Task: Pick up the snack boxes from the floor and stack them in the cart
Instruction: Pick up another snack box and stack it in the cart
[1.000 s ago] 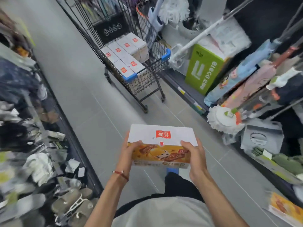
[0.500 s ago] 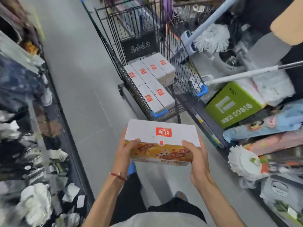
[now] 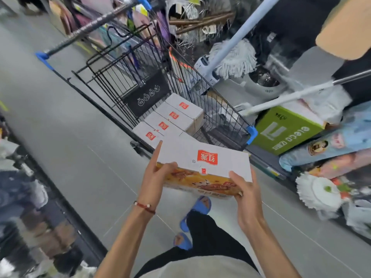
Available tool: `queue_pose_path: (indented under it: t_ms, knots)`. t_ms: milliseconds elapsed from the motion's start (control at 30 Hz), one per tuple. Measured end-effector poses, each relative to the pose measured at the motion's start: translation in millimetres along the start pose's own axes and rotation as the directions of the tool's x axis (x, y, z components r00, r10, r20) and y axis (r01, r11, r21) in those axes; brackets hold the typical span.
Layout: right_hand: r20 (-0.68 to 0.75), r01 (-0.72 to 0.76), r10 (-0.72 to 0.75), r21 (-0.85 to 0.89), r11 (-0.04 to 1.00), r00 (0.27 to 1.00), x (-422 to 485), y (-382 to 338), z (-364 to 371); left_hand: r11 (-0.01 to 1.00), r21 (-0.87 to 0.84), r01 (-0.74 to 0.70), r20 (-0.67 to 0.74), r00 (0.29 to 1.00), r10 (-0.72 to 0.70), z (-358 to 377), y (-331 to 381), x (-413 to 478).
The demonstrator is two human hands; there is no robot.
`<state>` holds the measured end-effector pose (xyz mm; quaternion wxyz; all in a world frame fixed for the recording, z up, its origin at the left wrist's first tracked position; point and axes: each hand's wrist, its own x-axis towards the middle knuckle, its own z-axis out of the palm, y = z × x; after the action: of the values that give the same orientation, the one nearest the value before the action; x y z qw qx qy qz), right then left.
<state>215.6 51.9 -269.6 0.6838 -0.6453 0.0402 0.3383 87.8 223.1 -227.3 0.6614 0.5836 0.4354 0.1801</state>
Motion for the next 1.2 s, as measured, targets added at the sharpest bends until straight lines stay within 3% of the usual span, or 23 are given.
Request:
queue_pose_path:
  t_ms: [233, 533, 933, 1200]
  knots:
    - [-0.035, 0.006, -0.006, 0.014, 1.000, 0.999, 78.5, -21.6, 16.6, 0.995, 0.081, 0.064, 0.003, 0.998, -0.065, 21.3, 30.3, 95.9]
    - [-0.182, 0.027, -0.031, -0.026, 0.999, 0.983, 155.4, -34.2, 39.1, 0.985, 0.144, 0.095, 0.197, 0.973, -0.122, 42.7, 44.2, 223.3]
    - [-0.395, -0.028, 0.000, -0.066, 0.997, 0.919, 236.3, 24.2, 85.2, 0.935, 0.355, 0.020, 0.411, 0.894, -0.176, 67.2, -34.9, 366.8]
    - [-0.542, -0.011, 0.045, 0.066, 0.998, 0.839, 272.7, 68.7, 68.3, 0.929, 0.347, -0.131, 0.468, 0.882, -0.050, 91.7, -92.1, 394.9]
